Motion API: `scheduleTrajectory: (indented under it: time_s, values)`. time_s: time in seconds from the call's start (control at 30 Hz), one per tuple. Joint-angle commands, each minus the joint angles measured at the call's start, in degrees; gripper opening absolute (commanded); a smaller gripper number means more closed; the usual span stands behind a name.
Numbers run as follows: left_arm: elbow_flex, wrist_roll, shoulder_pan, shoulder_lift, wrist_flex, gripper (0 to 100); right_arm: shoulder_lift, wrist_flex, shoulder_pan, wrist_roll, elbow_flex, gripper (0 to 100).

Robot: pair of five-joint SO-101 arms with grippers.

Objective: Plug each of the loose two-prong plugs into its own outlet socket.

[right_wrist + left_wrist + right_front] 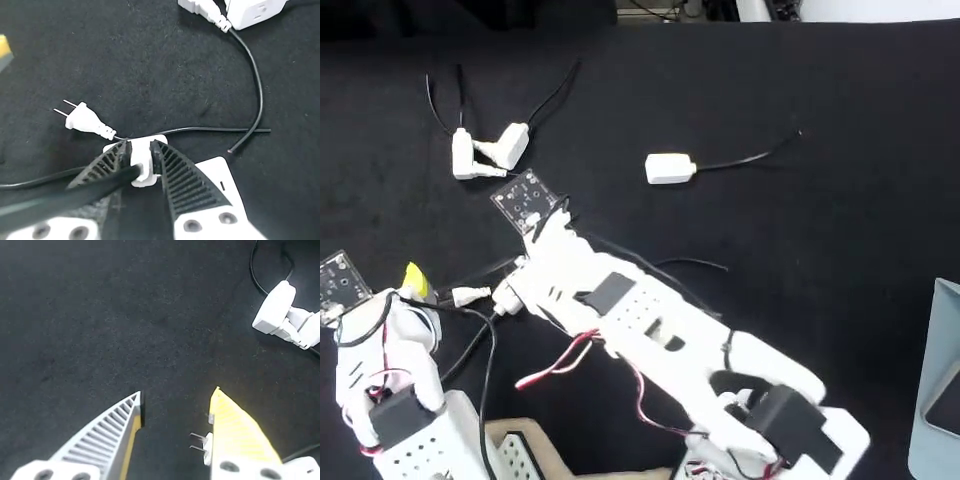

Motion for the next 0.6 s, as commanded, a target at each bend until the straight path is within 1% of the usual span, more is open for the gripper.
scheduleTrajectory:
  time_s: [0.0,0.57]
  values:
    - [-0.4,0.5,-0.6,-0.3,-1.1,22,1.3,-1.8,-0.3,0.7,-4.3,1.1]
    - [-0.1,0.5,-0.8,-0.3,-1.1,22,8.0,-2.2,1.6,0.9,-7.2,1.1]
